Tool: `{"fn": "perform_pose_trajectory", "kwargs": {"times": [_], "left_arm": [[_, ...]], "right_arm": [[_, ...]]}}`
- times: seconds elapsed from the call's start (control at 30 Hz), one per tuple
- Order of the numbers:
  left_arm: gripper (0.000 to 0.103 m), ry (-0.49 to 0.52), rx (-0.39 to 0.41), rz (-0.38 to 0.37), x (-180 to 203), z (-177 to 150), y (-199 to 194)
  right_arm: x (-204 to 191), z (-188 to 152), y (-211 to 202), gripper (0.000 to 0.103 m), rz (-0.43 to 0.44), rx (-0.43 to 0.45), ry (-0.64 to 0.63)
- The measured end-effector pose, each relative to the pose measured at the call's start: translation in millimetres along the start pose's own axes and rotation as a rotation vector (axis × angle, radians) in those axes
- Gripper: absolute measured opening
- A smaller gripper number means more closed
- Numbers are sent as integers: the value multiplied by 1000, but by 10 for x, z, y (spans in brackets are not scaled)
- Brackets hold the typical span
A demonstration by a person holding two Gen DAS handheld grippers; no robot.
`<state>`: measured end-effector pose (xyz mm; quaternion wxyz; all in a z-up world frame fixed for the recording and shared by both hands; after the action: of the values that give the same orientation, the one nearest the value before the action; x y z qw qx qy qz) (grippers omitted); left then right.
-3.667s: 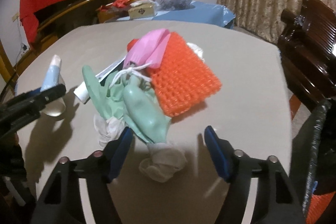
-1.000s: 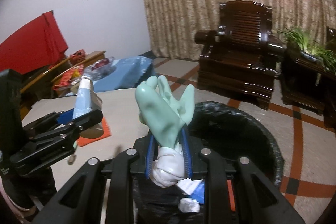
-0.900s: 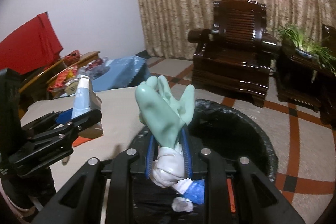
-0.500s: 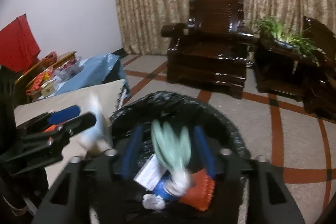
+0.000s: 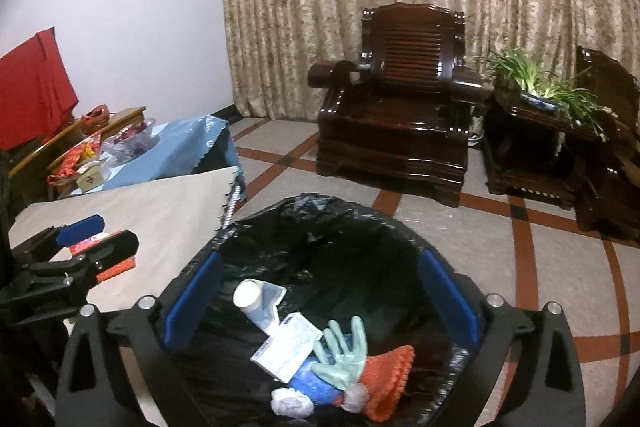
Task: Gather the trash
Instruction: 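Carry the cup and gloves over the bin and release both, then return to the table and grasp the second green glove with the left tool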
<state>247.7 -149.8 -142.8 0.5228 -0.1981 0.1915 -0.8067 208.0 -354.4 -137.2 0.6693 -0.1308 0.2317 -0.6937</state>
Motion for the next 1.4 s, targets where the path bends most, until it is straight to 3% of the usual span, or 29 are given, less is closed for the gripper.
{"fn": "perform_pose_trajectory", "kwargs": {"times": [0.37,0.63,0.87,1.1,1.4], "left_arm": [[90,-49,24,114,-467,-33,-269],[90,-115,34,278,-1319,-220,-712],[90,-167,-10,433,-2100,-584,-1038],[90,-211,-38,479,-2427,-824,-1139],[90,-239,-101,489,-2538,-1098,-917]], "right_arm": [[-615,-28,101,97,107,-6,-50],[-1325,-104,219,97,207,-23,-99],[-1983,-245,382,97,280,-40,-141],[-2431,-455,583,97,321,-71,-174],[-2521,-616,769,97,316,-103,-192]]}}
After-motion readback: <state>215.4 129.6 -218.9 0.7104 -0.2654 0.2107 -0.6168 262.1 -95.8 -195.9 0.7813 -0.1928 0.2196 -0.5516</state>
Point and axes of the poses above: each gripper's, at about its wrist camera, not at the fingertips, and y roughly the way its jaws point, x to its right, z to its top, the point moved 8 cm from there along y, roughly the way its jaws point, and after that the axes turned 3 degrees about x, right-handed, at the moved point
